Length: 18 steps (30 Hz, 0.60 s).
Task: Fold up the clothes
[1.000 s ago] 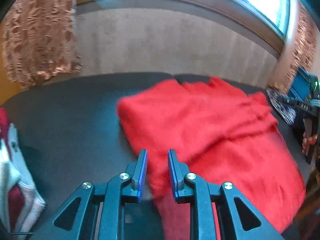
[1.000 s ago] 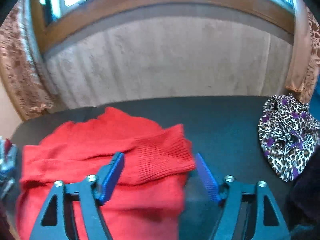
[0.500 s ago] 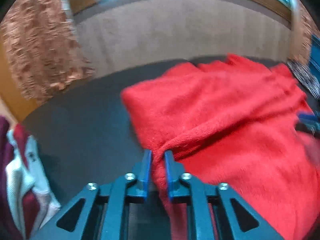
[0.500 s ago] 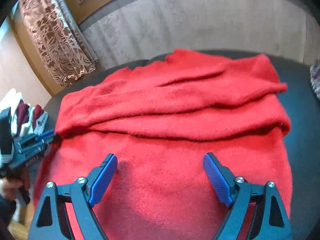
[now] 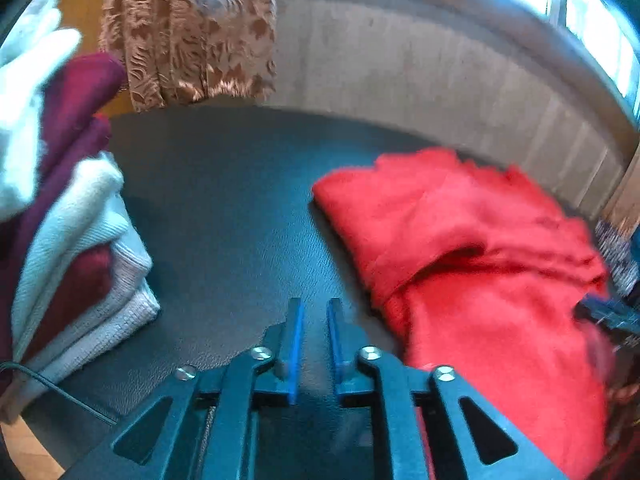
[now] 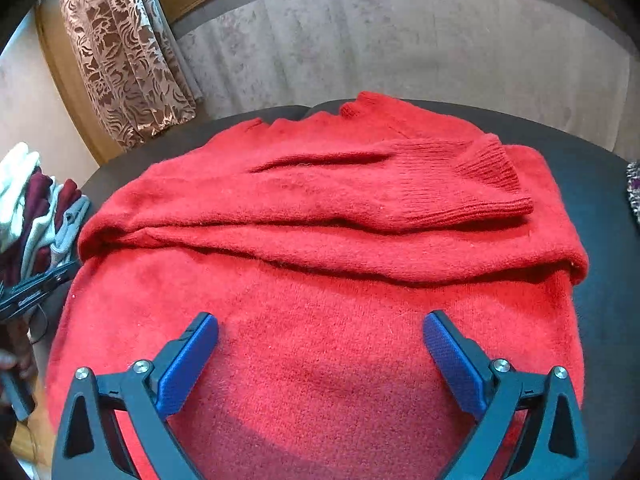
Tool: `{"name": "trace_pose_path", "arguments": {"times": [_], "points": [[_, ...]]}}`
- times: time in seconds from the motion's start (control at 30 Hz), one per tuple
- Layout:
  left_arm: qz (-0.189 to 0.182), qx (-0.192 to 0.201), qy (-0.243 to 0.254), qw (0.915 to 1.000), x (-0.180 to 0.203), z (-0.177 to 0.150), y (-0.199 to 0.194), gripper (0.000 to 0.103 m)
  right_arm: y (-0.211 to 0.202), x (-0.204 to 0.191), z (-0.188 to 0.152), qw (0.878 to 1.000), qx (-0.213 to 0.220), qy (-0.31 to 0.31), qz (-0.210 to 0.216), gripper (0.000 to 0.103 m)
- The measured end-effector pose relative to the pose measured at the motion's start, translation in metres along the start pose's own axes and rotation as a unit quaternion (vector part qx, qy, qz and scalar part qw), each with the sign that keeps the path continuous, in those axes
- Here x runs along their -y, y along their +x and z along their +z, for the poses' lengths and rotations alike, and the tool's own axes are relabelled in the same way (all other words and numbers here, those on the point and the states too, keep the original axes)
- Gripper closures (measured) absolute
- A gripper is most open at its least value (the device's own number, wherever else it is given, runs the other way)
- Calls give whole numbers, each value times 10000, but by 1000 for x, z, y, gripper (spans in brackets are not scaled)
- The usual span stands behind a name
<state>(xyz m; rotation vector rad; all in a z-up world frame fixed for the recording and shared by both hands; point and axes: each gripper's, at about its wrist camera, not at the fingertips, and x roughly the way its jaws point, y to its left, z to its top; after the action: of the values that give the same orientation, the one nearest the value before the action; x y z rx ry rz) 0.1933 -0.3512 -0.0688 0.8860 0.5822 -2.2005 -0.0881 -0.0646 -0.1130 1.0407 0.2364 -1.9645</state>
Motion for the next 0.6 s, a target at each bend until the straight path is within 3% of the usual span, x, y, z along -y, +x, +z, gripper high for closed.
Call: {"name": "trace_pose_path", "arguments": {"times": [0.13,0.2,0.4,0.5,0.57,0.6], "points": [[111,287,693,9971,29,23,1,73,-13,19,2,9973,140,504,517,1],[79,295,1043,9941,43,29,8,62,-27,32,8,9962,294,696,429,2],[-133,182,1788,9836,72,37,30,61,-56,71,48,9933,804,817,-161,2],[-343,37,2047,9782,80,39,40,60,-44,86,72,9936,725,721,-474,2],[-398,-67,2296,9724,89,30,43,62,-27,94,86,9951,511,594,-598,8],[-425,-119,2420,9693,94,26,45,75,-16,95,90,9964,338,515,-578,23]]}}
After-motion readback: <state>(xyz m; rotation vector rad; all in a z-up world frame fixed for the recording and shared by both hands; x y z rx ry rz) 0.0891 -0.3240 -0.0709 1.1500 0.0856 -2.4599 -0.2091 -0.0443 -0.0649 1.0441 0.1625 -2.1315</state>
